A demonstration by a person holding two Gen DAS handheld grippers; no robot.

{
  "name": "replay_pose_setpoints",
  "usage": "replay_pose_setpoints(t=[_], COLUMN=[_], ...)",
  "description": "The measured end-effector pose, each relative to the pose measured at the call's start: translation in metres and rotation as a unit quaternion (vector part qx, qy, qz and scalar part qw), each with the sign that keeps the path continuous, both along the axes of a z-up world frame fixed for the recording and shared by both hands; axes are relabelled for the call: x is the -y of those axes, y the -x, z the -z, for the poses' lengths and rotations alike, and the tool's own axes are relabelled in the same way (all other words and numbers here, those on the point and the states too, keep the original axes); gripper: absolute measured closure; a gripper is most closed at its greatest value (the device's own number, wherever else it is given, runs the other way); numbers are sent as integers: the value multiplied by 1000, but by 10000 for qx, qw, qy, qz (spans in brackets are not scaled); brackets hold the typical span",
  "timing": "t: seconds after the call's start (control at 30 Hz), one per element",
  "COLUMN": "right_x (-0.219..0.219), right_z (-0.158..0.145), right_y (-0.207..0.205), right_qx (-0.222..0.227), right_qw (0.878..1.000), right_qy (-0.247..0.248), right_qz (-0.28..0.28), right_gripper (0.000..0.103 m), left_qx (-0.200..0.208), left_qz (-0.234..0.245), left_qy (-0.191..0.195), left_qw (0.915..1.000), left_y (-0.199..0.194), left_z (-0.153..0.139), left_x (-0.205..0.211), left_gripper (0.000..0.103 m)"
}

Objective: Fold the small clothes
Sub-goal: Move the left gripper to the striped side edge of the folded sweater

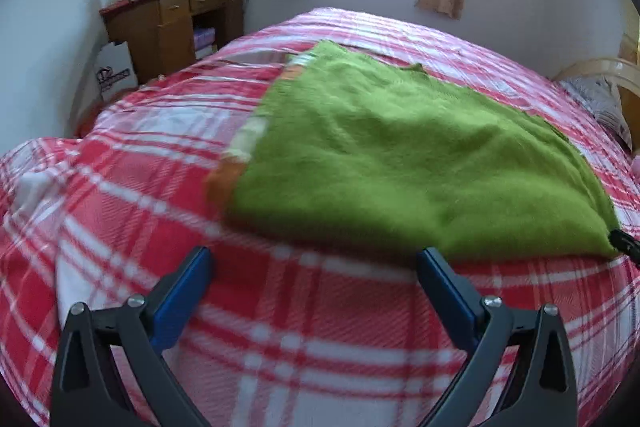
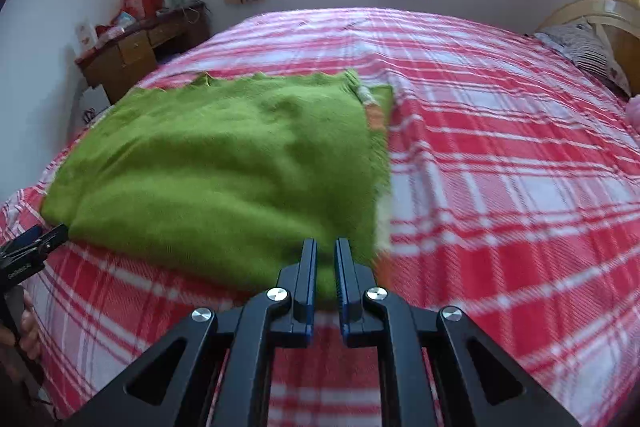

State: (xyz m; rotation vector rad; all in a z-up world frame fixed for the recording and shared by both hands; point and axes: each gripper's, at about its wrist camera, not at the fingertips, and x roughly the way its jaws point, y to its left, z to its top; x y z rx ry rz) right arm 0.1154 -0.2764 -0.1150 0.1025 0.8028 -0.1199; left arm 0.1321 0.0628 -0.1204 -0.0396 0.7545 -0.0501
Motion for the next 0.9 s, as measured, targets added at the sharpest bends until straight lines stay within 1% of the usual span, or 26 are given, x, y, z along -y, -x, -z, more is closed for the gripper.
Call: replay_pose_setpoints(t=[0.07,0.1,0.17,0.23,0.3,0.4,0.5,0.6,0.63,0.67,0.7,0.8,0.9], right_x=[-7,-16,-31,-53,-77,-105,-130,-143,-144,-144,-145,-140,-137], right_z=[-9,-19,-31,-42,-45,-39,-19,10,17,15,15,17,19], right_y=[6,9,9,0,-17,-38,-53,-61,-59,-54,-55,-54,-53], right_qx=[138,339,551,719,747,722,521,141,171,277,254,280,315], right_qw=[9996,9989,9978,9962,9939,9914,9900,9900,9898,9895,9894,9886,9877], right_qy=[211,315,362,163,-125,-265,-364,-243,-202,-214,-229,-411,-523], right_qz=[114,46,-114,-454,-802,-1058,-1258,-1380,-1400,-1402,-1409,-1425,-1439], right_gripper=[94,94,94,94,94,94,94,94,94,94,94,93,93], left_qx=[-42,-22,64,25,-140,-191,-184,-101,-80,-39,14,14,-102], left_qz=[-278,-522,-731,-847,-835,-757,-647,-631,-615,-607,-611,-679,-710], left_qy=[-179,-138,119,436,586,814,994,840,865,925,1059,1234,1159], left_qw=[9994,9985,9972,9955,9947,9936,9928,9944,9943,9939,9925,9900,9907], left_y=[0,0,1,-5,-14,-21,-30,-40,-41,-43,-45,-56,-73], left_z=[0,-2,-8,-11,-10,-8,-6,-4,-5,-5,-6,-8,-9], left_x=[-7,-15,-27,-36,-37,-32,-24,-15,-15,-15,-14,-12,-8], left_gripper=[0,0,0,0,0,0,0,0,0,0,0,0,0])
